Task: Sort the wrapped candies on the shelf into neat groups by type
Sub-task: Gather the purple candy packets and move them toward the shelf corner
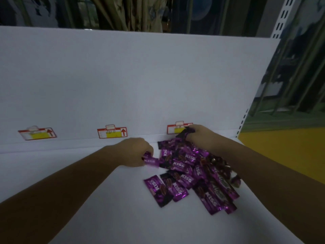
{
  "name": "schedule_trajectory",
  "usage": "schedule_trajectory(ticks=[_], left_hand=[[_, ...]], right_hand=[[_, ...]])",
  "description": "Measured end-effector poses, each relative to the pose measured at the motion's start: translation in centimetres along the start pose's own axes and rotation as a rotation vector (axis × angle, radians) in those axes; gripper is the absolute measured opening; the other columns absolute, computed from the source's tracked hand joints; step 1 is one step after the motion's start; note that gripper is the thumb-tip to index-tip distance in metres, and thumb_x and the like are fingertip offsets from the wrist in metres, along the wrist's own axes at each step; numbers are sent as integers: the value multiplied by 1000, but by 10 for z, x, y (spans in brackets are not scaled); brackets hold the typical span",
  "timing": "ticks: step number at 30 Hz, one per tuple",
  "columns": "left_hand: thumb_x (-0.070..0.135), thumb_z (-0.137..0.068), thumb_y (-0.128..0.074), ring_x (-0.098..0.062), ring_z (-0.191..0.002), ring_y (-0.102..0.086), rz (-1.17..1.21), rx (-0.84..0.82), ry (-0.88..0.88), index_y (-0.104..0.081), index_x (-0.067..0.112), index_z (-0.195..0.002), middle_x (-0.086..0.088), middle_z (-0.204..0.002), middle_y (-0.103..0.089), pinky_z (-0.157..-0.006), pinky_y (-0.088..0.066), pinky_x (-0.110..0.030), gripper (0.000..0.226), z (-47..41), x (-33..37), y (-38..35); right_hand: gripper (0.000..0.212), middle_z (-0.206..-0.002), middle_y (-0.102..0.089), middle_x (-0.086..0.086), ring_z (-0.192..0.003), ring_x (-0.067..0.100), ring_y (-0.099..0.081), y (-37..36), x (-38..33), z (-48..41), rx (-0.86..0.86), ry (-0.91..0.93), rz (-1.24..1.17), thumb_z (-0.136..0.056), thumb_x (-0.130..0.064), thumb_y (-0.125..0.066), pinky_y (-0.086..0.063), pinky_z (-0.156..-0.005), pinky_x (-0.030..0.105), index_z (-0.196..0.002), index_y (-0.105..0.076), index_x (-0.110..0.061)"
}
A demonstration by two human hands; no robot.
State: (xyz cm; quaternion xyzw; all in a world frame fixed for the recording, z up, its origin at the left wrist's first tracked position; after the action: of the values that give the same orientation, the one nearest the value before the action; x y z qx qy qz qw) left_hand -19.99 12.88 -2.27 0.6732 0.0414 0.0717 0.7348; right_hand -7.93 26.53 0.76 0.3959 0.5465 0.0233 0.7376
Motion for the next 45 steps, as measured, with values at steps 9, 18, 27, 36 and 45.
schedule_trajectory(ticks=[9, 18, 27, 36, 45], left_hand=[[-1, -84, -47, -4, -72, -52, 320, 44, -4, -47, 31, -84, 12, -83, -59, -62, -41, -14, 32, 29, 26, 12], [38, -75, -72, -1, -87, -48, 295, -85, -123, -53, 29, -114, 18, -95, -50, -71, -32, -7, 44, 53, 73, -17], [60, -71, -66, -4, -75, -46, 117, -49, -65, -50, 33, -97, 16, -83, -44, -60, -30, -13, 40, 59, 55, -27], [59, -73, -63, -6, -74, -52, 270, 1, -7, -50, 34, -92, 10, -82, -57, -60, -36, -17, 33, 63, 41, -28], [38, -84, -59, -6, -68, -48, 402, 134, 220, -44, 33, -79, 9, -77, -53, -60, -36, -20, 16, 79, 20, -23]], right_hand=[[42, -54, -52, -5, -52, 9, -53, -39, 2, 42, -253, 129, 725, -68, -59, -71, -41, -50, 20, -59, -56, -20], [29, -55, -49, -2, -51, 13, -51, -49, 1, 52, -103, 204, 774, -76, -38, -64, -54, -56, 27, -67, -60, -11], [36, -60, -51, -5, -56, 9, -49, -51, -1, 58, -55, 313, 885, -80, -54, -59, -40, -53, 21, -70, -56, -19], [9, -66, -53, -8, -62, 6, -51, -40, -14, 60, -80, 278, 799, -80, -25, -61, -36, -53, 18, -78, -53, -22], [10, -56, -50, 1, -48, 15, -47, -24, -7, 44, -198, 10, -51, -82, -5, -50, -37, -52, 25, -75, -55, -9]])
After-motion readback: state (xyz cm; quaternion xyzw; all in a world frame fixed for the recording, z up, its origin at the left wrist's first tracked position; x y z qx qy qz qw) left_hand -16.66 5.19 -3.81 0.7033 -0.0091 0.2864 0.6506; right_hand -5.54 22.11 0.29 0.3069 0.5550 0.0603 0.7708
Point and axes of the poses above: each hand's wrist, its own z-axis away from the middle knuckle, its own y-axis out of the back of the hand, x = y × z, the point moved 7 cm from there along -z, towards the middle knuckle
